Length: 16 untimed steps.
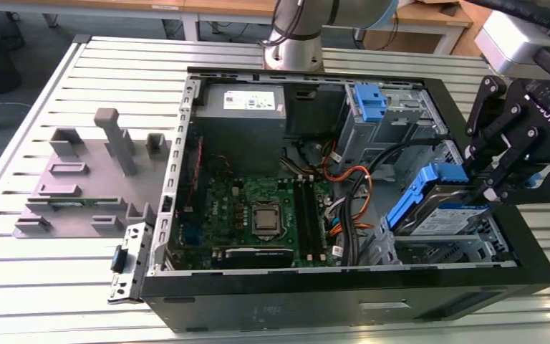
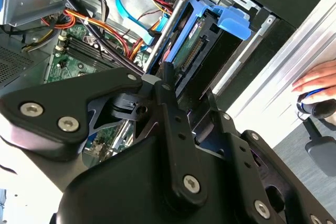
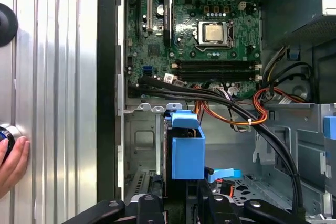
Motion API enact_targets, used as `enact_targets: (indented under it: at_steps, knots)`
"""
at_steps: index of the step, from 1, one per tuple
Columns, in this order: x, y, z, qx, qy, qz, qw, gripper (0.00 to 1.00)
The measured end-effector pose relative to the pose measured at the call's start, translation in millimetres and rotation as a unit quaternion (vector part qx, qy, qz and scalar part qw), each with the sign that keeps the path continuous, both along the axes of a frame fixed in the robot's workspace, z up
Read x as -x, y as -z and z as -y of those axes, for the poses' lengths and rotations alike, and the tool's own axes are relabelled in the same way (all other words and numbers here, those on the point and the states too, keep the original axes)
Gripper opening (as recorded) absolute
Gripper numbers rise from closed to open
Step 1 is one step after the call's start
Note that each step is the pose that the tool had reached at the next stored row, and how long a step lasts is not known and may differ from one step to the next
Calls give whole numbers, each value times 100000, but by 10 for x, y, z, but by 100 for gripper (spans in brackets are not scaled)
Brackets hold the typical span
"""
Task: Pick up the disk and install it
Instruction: 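Insert the disk into the insertion slot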
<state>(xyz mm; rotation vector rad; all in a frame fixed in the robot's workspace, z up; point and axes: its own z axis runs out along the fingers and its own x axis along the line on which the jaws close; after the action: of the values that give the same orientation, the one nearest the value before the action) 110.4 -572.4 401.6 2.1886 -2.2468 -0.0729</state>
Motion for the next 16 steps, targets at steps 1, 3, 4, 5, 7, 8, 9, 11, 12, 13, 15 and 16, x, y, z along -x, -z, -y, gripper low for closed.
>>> enact_targets:
  at_steps: [1, 3, 4, 5, 7, 8, 9, 11, 12, 13, 15, 16]
  knots:
    - [0, 12, -1, 10, -1, -1, 100000, 35]
    - [0, 14, -1, 22, 1, 0, 100000, 35]
    - [0, 15, -1, 27, 1, 0, 100000, 35]
    - [0, 15, -1, 23, 2, 0, 100000, 35]
    - [0, 16, -1, 15, 2, -1, 100000, 35]
    - [0, 16, 0, 15, 2, 0, 100000, 35]
    - [0, 16, -1, 16, 1, -1, 100000, 35]
    - [0, 17, -1, 13, 1, 2, 100000, 35]
    - [0, 16, 0, 24, 0, 0, 100000, 36]
    - [0, 17, -1, 19, 3, 0, 100000, 36]
    - [0, 18, -1, 11, 1, 1, 100000, 42]
    - [0, 18, -1, 12, 0, 0, 100000, 42]
